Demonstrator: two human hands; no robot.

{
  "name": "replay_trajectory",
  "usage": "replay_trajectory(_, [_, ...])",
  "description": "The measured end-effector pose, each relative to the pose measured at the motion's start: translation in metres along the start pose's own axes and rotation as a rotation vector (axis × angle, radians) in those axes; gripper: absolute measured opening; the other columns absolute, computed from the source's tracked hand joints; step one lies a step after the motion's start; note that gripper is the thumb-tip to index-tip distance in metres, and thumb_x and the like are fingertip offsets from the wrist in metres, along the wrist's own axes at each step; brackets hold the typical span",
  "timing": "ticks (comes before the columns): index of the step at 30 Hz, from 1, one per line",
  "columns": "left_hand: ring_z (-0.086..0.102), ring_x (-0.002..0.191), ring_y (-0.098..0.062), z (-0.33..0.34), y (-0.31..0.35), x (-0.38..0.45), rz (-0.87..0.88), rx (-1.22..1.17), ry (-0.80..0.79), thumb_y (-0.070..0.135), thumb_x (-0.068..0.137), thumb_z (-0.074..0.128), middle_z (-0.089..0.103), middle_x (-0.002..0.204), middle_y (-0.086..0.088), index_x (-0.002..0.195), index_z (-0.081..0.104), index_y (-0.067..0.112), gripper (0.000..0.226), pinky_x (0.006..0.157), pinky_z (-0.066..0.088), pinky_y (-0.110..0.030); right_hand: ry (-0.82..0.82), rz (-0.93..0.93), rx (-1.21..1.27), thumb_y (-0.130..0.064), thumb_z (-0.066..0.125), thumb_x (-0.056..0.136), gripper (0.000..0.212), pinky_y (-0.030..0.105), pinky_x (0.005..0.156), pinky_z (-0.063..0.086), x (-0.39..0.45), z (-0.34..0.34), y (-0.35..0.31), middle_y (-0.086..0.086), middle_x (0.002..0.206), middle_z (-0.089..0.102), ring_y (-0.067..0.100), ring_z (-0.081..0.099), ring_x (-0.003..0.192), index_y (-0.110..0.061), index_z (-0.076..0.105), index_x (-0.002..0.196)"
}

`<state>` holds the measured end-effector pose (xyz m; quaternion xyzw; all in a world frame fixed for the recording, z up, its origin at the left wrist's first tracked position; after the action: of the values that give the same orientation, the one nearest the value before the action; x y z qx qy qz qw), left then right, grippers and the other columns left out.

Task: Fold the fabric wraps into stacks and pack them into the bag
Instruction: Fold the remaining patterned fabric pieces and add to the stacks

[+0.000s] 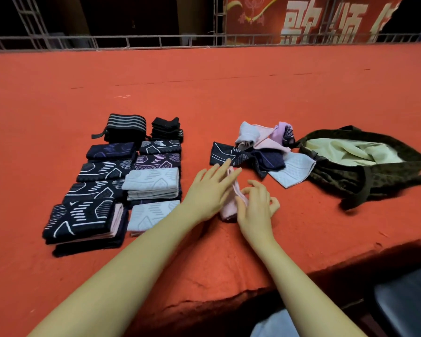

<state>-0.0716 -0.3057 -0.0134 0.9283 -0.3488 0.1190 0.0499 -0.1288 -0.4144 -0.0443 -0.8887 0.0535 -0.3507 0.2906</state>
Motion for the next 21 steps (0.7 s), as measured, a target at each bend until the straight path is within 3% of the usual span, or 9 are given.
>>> replay_trajectory(2, [0.045,0.129,-0.035,-0.02,-0.007,-0.014,0.084,0.012,0.169,0.037,0.092,0.026,0.038,0.15,-0.009,0.132,0.056,0.022,0.052,0.1,0.037,-0.046,0.023,-0.125,-0.008,-0.028,0.045,0.082,0.022,0.024,0.082,0.012,0.0,-0.006,-0.02,0.011,0.123,0.057,0.017,0.042,0.116,-0.013,0.059,0.089])
replay_trajectory(4, [0.055,0.119,-0.035,-0.034,-0.019,-0.031,0.144,0.067,0.315,0.034,0.09,0.036,0.052,0.139,-0.008,0.108,0.069,0.018,0.04,0.093,0.043,-0.047,0.031,-0.243,-0.028,-0.027,0.048,0.083,0.019,0.026,0.082,0.014,-0.003,-0.008,-0.038,0.01,0.125,0.056,0.018,0.043,0.115,-0.013,0.061,0.086])
replay_trajectory(9, [0.065,0.101,-0.023,-0.04,-0.05,-0.066,0.118,0.021,0.343,0.035,0.088,0.04,0.07,0.107,0.005,0.092,0.069,0.02,0.033,0.087,0.035,-0.042,0.051,-0.441,-0.035,-0.027,0.051,0.084,0.014,0.033,0.084,0.022,-0.014,0.003,-0.07,0.007,0.122,0.056,0.021,0.046,0.111,-0.018,0.059,0.09])
replay_trajectory(12, [0.053,0.098,-0.014,-0.036,-0.063,-0.083,0.058,-0.158,0.316,0.038,0.089,0.039,0.067,0.098,0.004,0.098,0.067,0.015,0.037,0.082,0.017,-0.028,0.079,-0.482,-0.012,-0.028,0.052,0.084,0.01,0.033,0.084,0.022,-0.017,0.007,-0.082,0.0,0.121,0.05,0.02,0.047,0.107,-0.022,0.054,0.093])
replay_trajectory(16, [0.046,0.099,-0.01,-0.047,-0.071,-0.098,0.048,-0.21,0.389,0.035,0.089,0.041,0.068,0.103,0.0,0.098,0.066,0.012,0.034,0.078,0.015,-0.024,0.096,-0.535,-0.024,-0.029,0.054,0.085,0.011,0.034,0.083,0.022,-0.015,0.009,-0.102,0.0,0.119,0.054,0.019,0.047,0.104,-0.023,0.055,0.095])
replay_trajectory(21, [0.048,0.111,-0.019,-0.072,-0.079,-0.123,0.06,0.057,0.648,0.02,0.087,0.05,0.067,0.115,-0.006,0.082,0.065,0.011,0.018,0.086,0.027,-0.035,0.112,-0.545,0.037,-0.03,0.059,0.083,0.01,0.033,0.081,0.021,-0.007,0.015,-0.13,0.001,0.116,0.056,0.018,0.047,0.099,-0.026,0.061,0.092])
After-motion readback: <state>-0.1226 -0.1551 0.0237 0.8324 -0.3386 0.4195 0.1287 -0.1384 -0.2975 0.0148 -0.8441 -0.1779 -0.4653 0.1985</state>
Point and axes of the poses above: each hand's wrist, its own x-axis towards the middle knuckle, its own z-axis out of the palm, y = z × x, the point moved 6 cm from there along x, towards the middle knuckle
